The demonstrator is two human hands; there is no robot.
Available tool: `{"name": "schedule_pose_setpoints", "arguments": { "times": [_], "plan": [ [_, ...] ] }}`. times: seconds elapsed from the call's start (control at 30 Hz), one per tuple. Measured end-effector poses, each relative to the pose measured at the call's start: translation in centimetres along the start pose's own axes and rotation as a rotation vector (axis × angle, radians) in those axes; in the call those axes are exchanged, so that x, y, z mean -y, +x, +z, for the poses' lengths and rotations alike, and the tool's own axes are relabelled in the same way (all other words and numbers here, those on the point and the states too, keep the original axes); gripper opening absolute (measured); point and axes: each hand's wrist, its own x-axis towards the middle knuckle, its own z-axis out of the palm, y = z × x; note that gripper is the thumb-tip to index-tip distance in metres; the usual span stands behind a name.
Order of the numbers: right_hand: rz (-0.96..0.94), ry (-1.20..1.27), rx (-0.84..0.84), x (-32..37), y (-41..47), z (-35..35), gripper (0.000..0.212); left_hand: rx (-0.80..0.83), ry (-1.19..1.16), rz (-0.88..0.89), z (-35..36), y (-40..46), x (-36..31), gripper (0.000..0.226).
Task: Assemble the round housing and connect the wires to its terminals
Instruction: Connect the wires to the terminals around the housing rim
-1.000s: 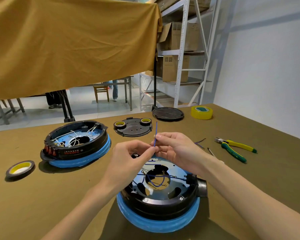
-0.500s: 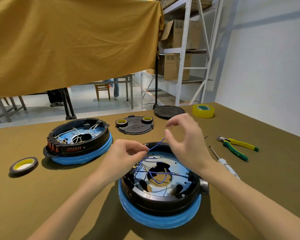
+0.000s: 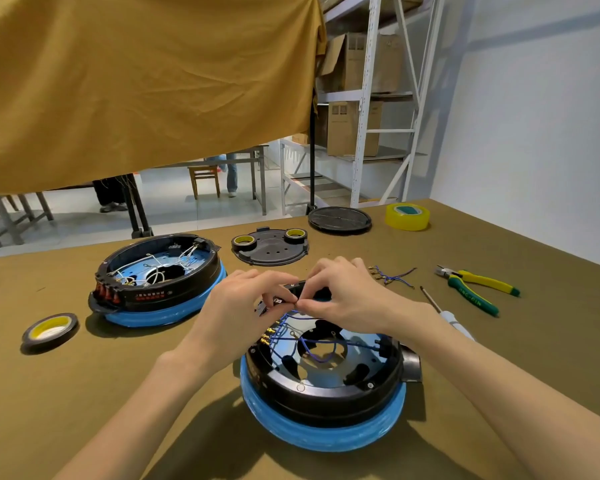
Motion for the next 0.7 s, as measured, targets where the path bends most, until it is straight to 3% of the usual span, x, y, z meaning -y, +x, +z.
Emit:
{"name": "schedule_pose_setpoints", "arguments": {
  "times": [0.13,0.3,0.47,0.63,0.7],
  "plan": [
    [-0.027,0.292,-0.011,0.0,0.0,0.3,0.020,-0.052,-0.209,-0.195,-0.2,0.0,0.8,0.044],
    [0.064,0.557,0.101,-0.4,0.4,1.0,0.018,0.028,-0.297,-0.552,0.5,-0.2,2.7,0.024],
    [0.154,0.548,-0.017,-0.3,1.2,1.6,0.014,0.124,-0.433,-0.775,2.6,-1.5,3.7,0.029],
    [0.272,0.416,0.206,1.2,1.9,1.7,0.018,0.056,-0.574,-0.888,3.8,-1.9,3.2,0.025],
    [0.268,0.207,0.163,1.6,2.2,1.9,0.020,0.050,-0.571,-0.893,4.0,-1.9,3.2,0.026]
  ]
}}
